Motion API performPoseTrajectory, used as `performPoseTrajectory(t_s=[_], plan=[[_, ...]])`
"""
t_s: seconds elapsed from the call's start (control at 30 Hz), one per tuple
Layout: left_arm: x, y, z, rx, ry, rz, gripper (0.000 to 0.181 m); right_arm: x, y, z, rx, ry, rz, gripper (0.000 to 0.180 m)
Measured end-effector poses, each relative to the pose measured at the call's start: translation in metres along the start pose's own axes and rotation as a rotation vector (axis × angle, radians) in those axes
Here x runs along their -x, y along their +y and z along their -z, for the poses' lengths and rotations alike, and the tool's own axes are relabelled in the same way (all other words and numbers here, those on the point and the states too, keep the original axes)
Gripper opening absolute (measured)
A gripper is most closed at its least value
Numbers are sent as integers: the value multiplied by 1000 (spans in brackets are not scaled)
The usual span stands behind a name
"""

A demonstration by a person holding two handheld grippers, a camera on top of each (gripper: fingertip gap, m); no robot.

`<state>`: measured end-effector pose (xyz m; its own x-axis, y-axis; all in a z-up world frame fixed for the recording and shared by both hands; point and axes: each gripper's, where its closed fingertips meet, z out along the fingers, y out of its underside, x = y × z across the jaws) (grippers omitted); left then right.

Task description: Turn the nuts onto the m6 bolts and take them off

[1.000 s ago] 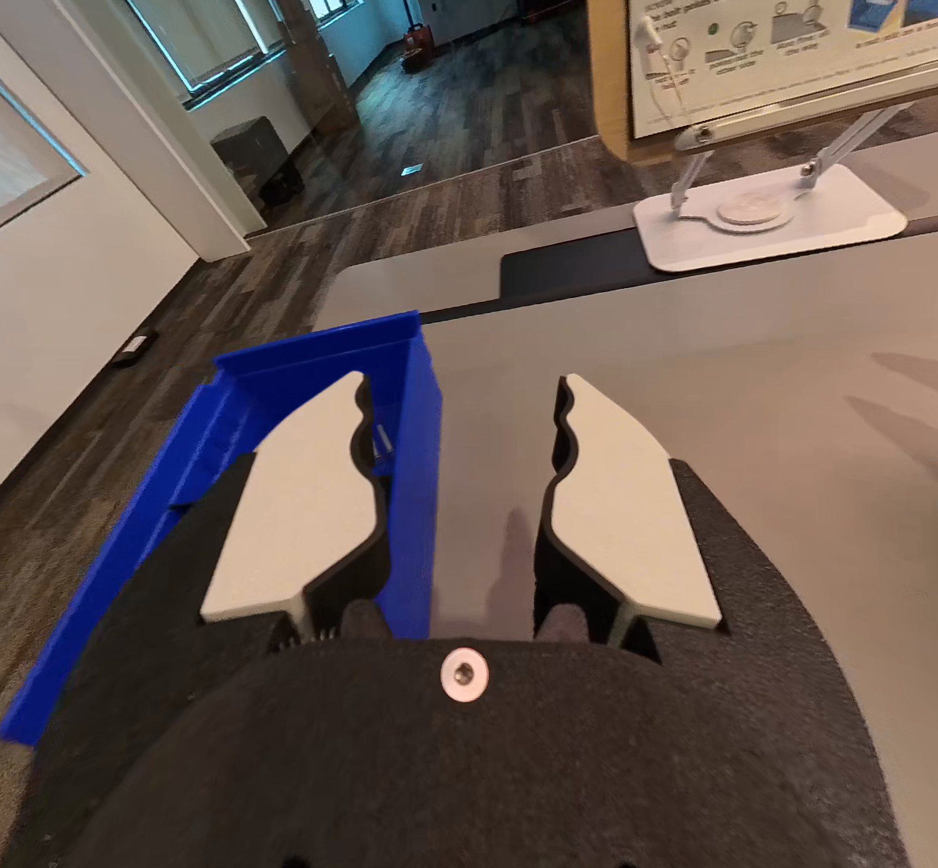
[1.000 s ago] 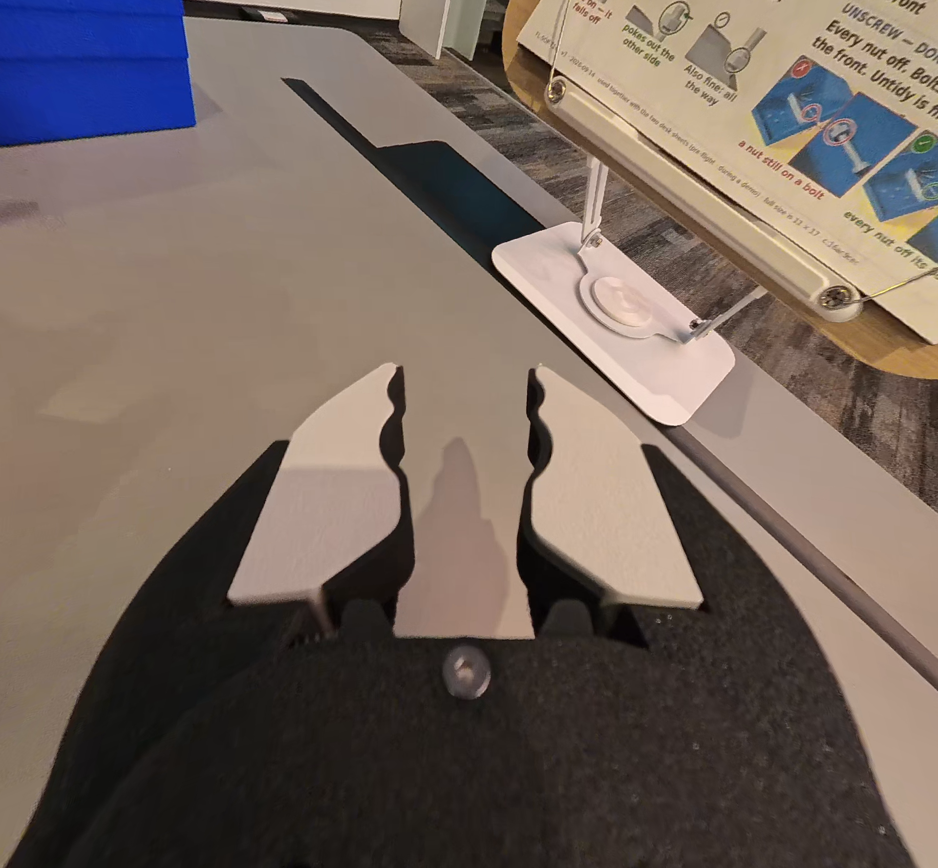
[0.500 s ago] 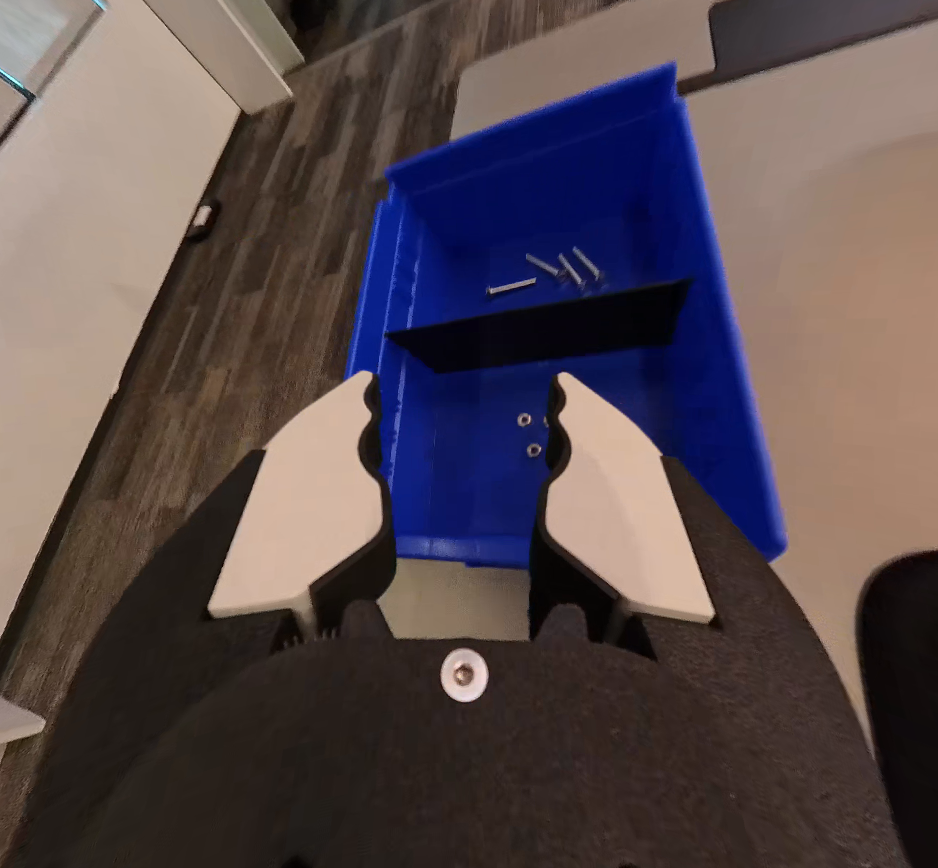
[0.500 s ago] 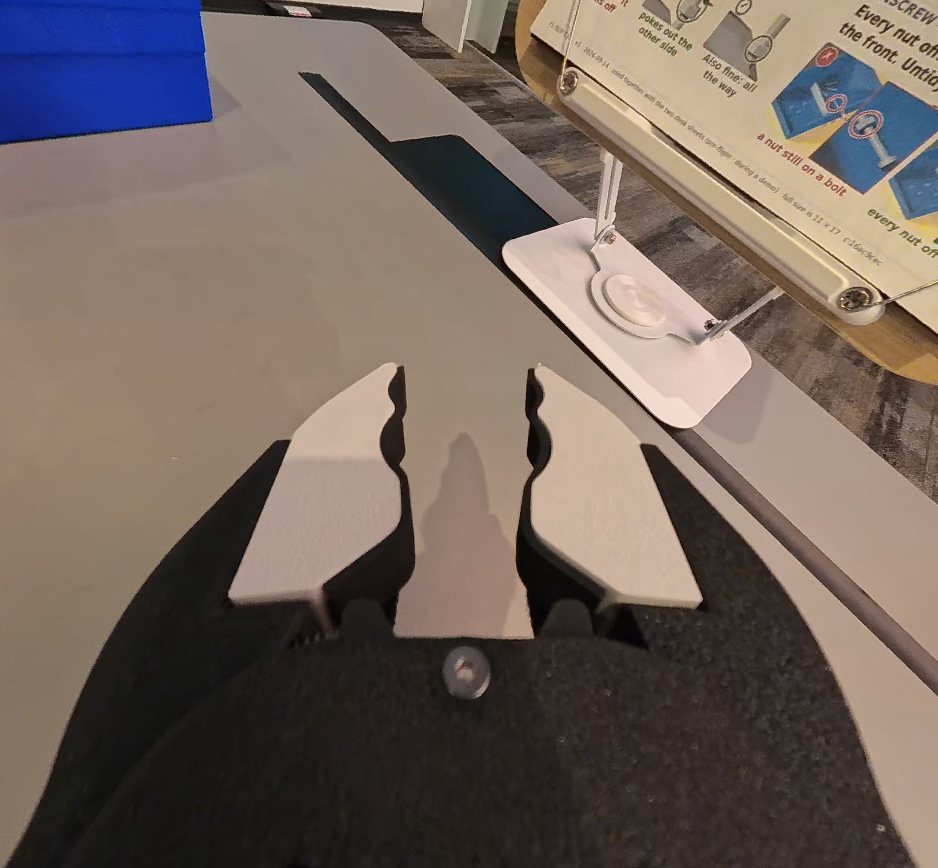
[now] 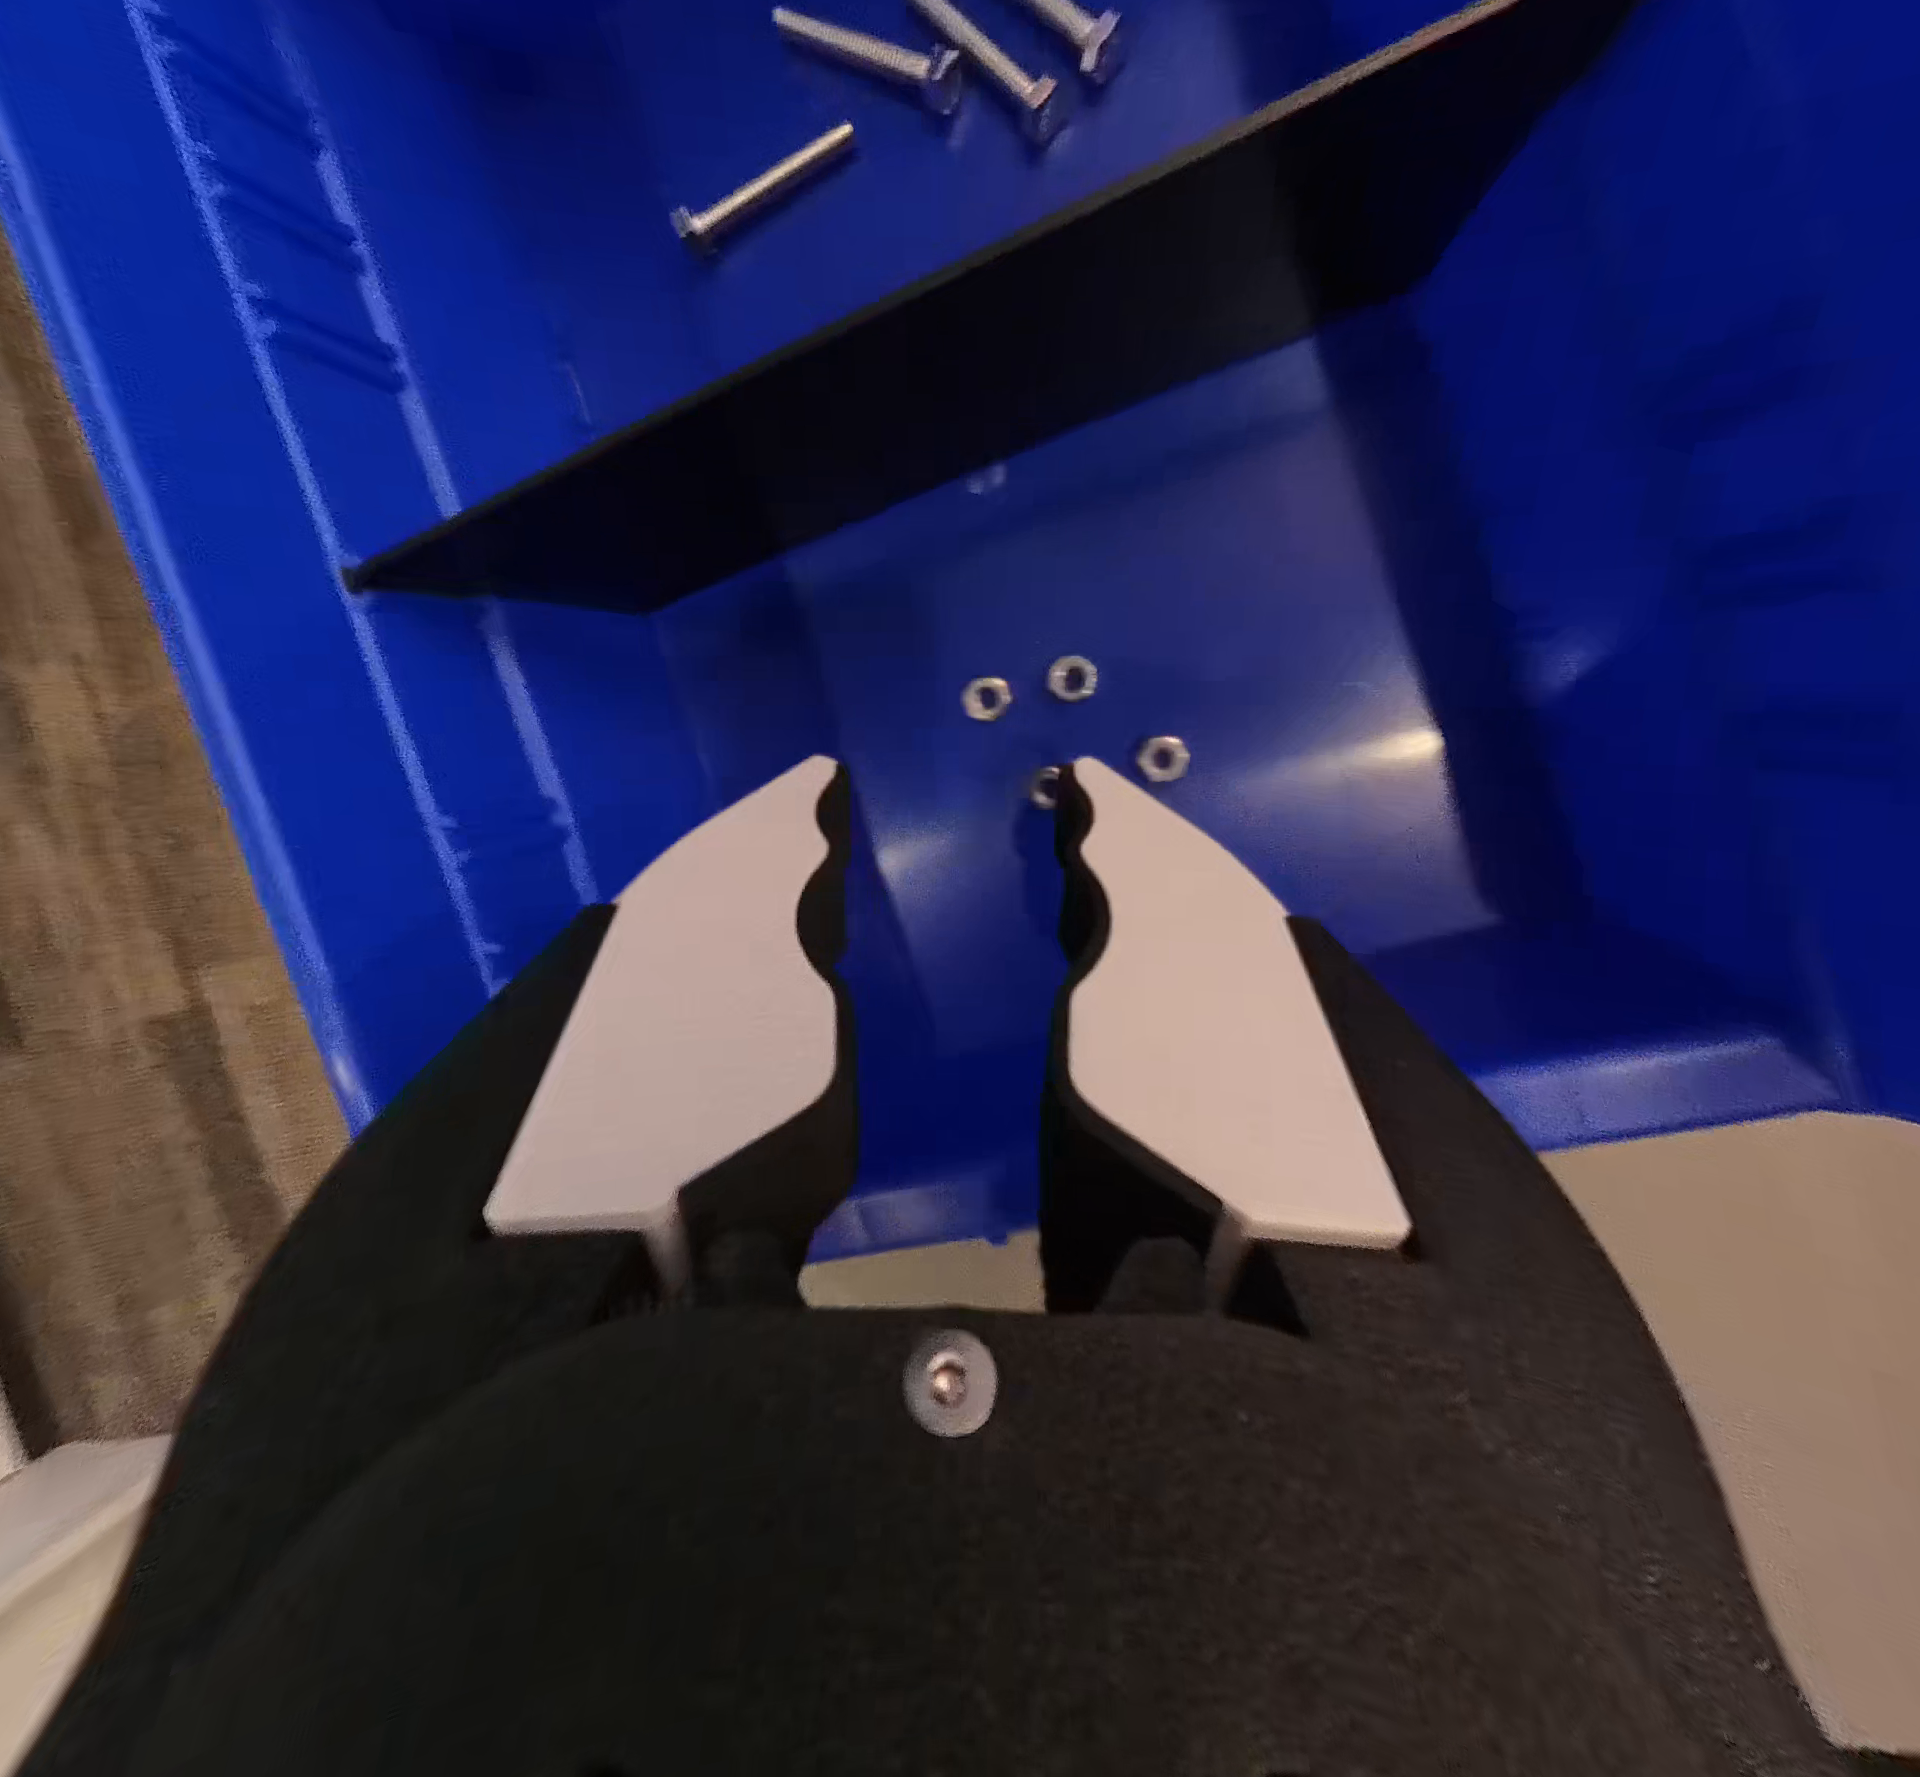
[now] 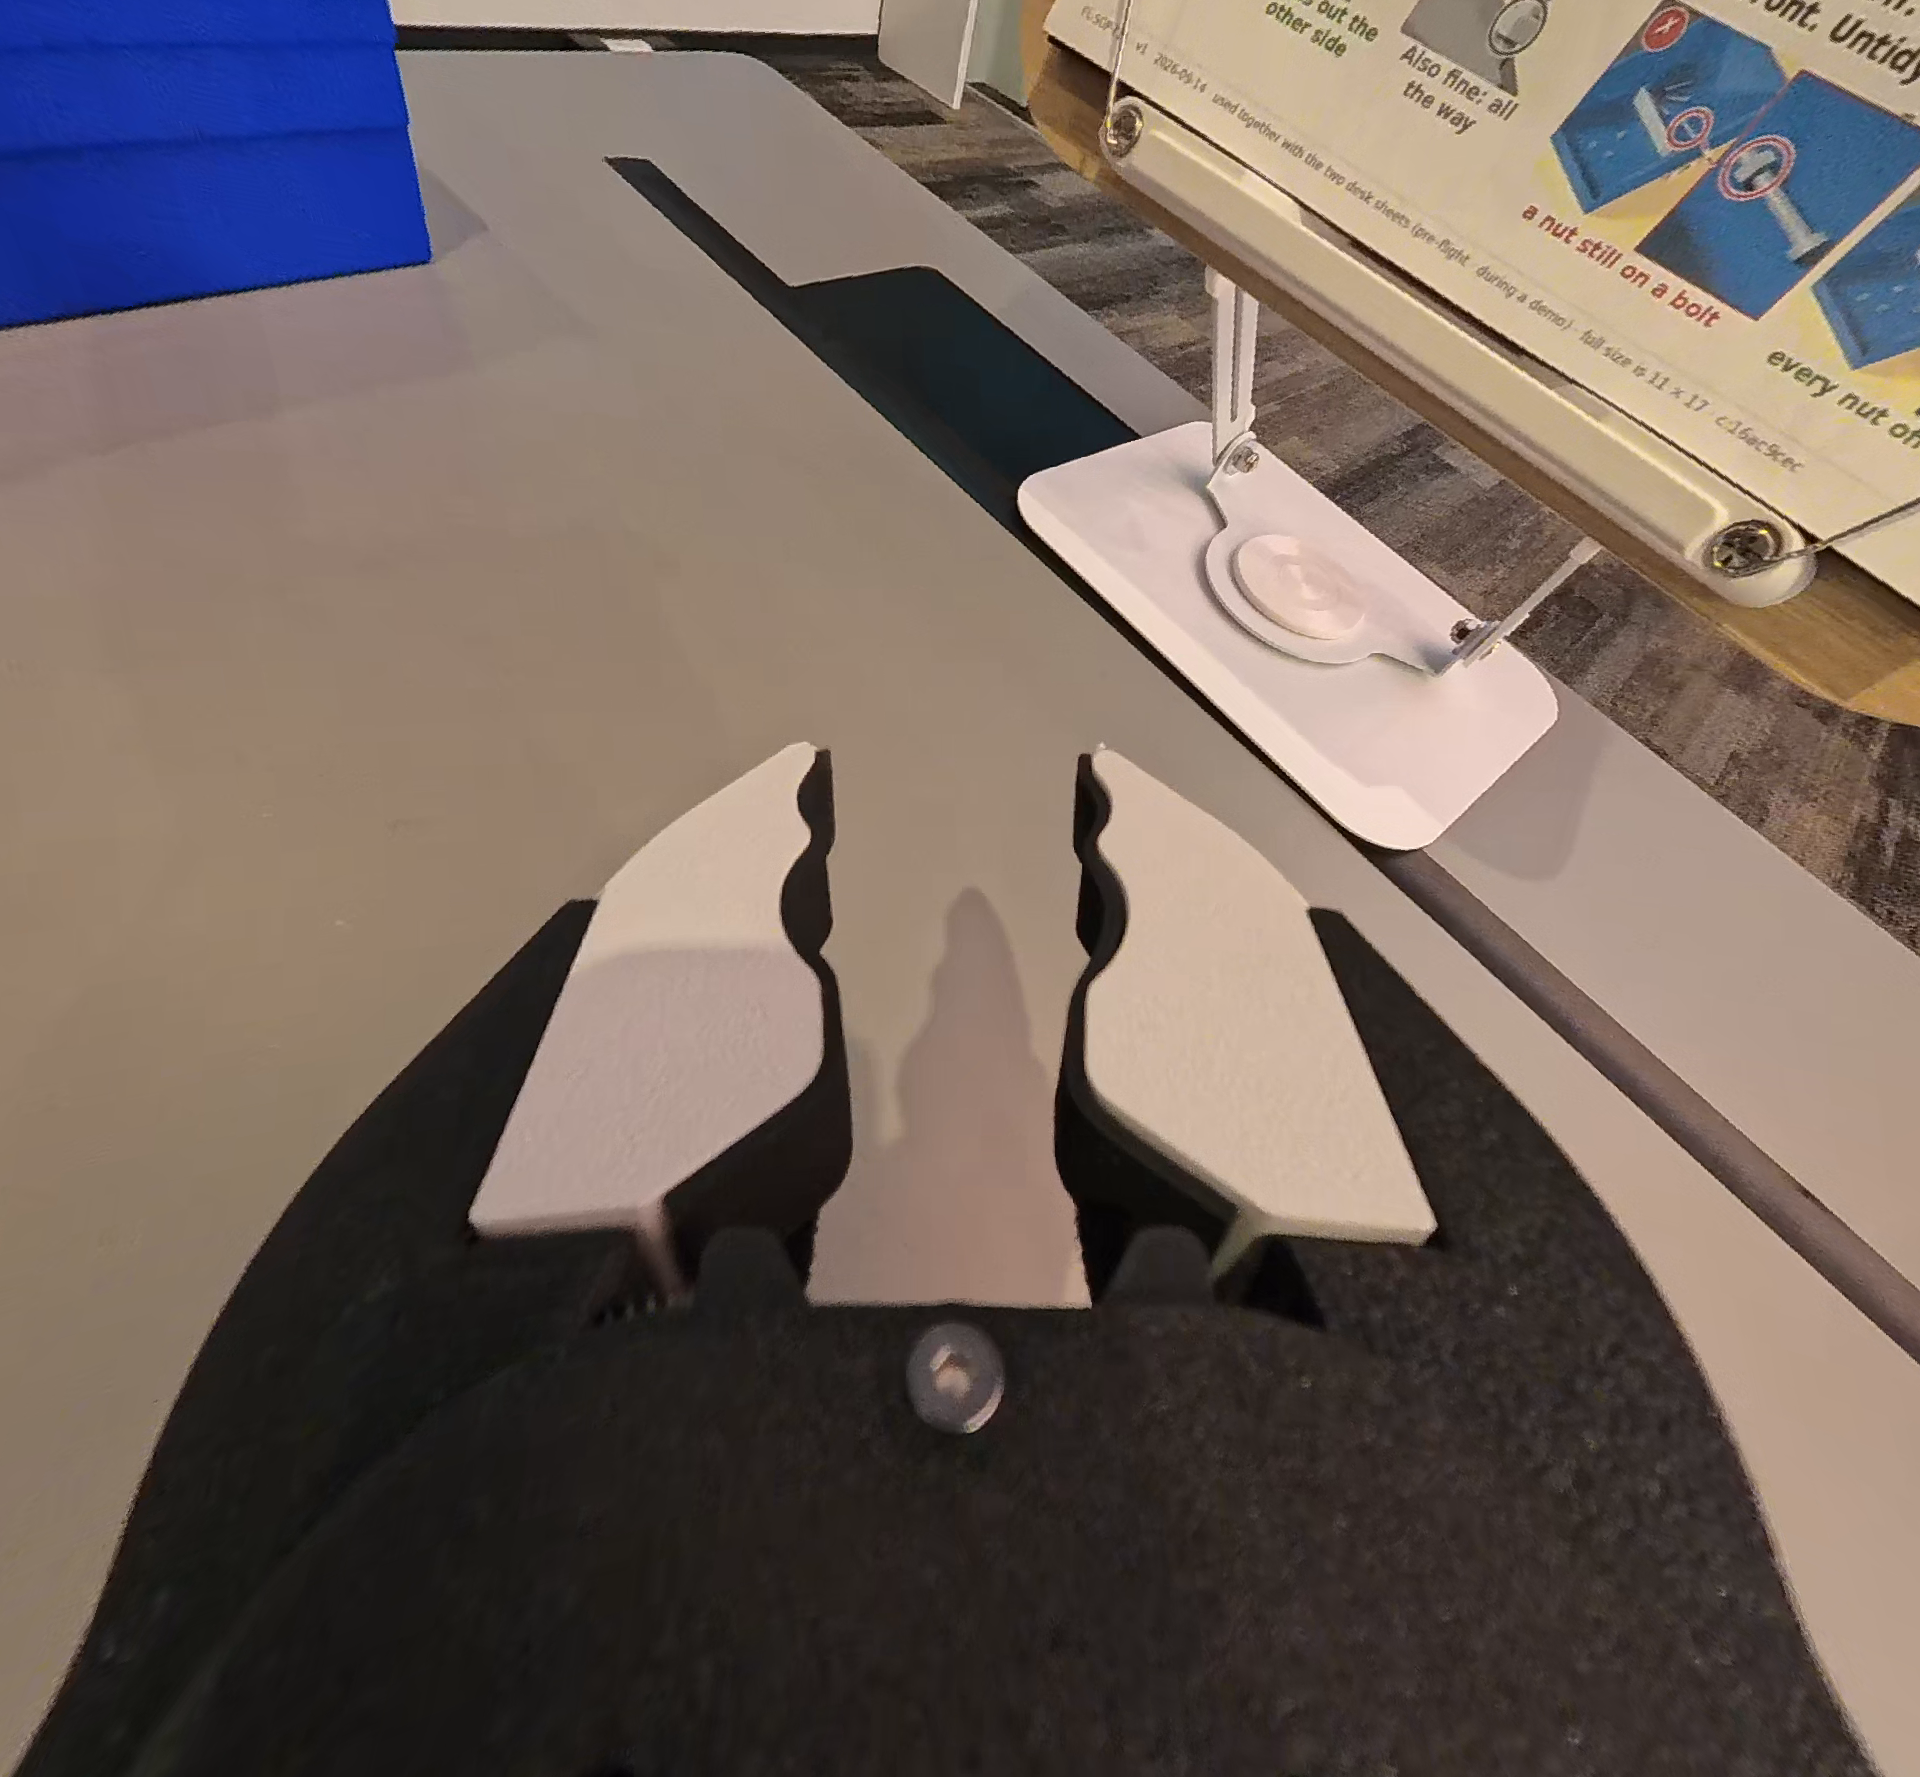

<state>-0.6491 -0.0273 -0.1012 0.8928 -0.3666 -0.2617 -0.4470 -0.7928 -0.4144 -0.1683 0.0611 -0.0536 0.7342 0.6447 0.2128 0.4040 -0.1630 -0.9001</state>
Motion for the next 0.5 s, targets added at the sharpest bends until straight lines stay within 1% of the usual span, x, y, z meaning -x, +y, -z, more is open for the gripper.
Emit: performPoseTrajectory(t_s=[0.03, 0.07, 0.27, 0.4, 0.5], plan=[[2, 0, -4, 7, -6, -34, 37, -1, 1, 0, 3, 0, 0, 44], [2, 0, -7, 18, 9, -66, 33, -1, 1, 0, 3, -1, 1, 44], [-1, 8, -28, 83, 95, -202, 37, 0, 1, -1, 5, -14, 9, 43], [5, 5, -36, 78, 94, -210, 37, 0, 1, -2, 12, -13, 20, 43], [1, 5, -41, 84, 143, -183, 37, 0, 1, -2, 12, -17, 22, 43]])
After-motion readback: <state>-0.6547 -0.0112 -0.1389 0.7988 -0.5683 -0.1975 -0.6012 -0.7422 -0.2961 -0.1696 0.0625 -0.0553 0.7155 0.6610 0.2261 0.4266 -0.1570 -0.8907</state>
